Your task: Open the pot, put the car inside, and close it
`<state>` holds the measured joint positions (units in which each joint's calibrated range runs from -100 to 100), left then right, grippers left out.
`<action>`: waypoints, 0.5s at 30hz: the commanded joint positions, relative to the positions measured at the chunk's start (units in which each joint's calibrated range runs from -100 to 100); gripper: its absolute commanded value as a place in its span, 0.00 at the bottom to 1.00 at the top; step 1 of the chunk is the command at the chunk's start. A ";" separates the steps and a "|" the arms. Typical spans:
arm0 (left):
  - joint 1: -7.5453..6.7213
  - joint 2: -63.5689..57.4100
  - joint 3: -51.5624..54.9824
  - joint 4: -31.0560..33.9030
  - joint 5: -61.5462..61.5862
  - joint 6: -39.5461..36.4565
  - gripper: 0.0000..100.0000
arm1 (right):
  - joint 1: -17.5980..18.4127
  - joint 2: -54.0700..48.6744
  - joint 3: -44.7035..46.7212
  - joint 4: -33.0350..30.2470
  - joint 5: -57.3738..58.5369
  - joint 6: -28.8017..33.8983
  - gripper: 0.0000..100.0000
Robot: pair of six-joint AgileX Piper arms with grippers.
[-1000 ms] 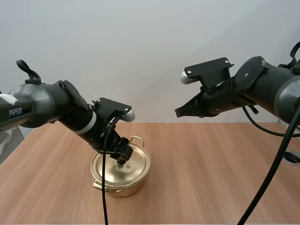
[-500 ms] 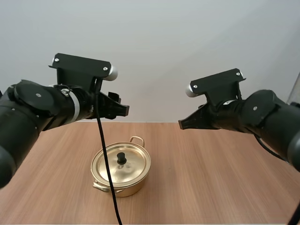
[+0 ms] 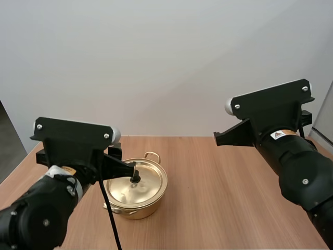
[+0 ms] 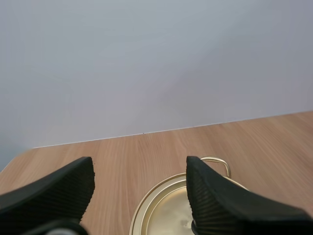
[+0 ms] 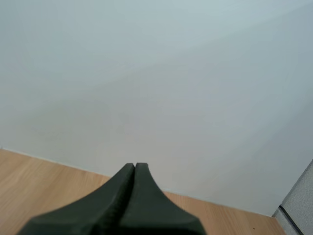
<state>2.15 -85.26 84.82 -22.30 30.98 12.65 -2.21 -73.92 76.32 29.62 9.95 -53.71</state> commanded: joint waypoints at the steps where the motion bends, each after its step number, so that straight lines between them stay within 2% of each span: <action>1: -0.70 -14.49 4.92 13.14 -2.90 -7.85 0.90 | -0.03 -0.42 2.50 -2.35 22.70 0.03 0.00; 3: -1.63 -14.49 7.87 14.40 -3.26 -9.27 0.90 | -1.08 -0.45 6.29 -2.49 21.29 0.03 0.00; 6: -2.55 -14.49 11.50 14.38 -8.05 -10.44 0.90 | -2.95 -0.45 13.15 1.40 19.77 0.03 0.00; 9: -3.31 -14.49 14.17 14.38 -10.32 -11.68 0.90 | -4.03 -0.45 19.51 8.82 3.72 0.03 0.00; 12: -3.44 -14.49 15.18 14.38 -10.12 -13.61 0.90 | -4.20 -0.45 23.68 17.09 -12.80 0.03 0.00; 13: -3.44 -14.49 15.18 14.38 -4.83 -14.37 0.90 | -4.20 -0.45 23.68 17.42 -15.11 0.03 0.00; 15: -3.44 -14.74 15.18 14.38 -3.22 -16.27 0.90 | -4.20 -0.45 23.68 17.13 -11.84 -0.30 0.00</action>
<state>-1.32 -100.00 100.00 -7.88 22.94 -2.16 -6.42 -74.37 99.50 40.63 25.93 -53.71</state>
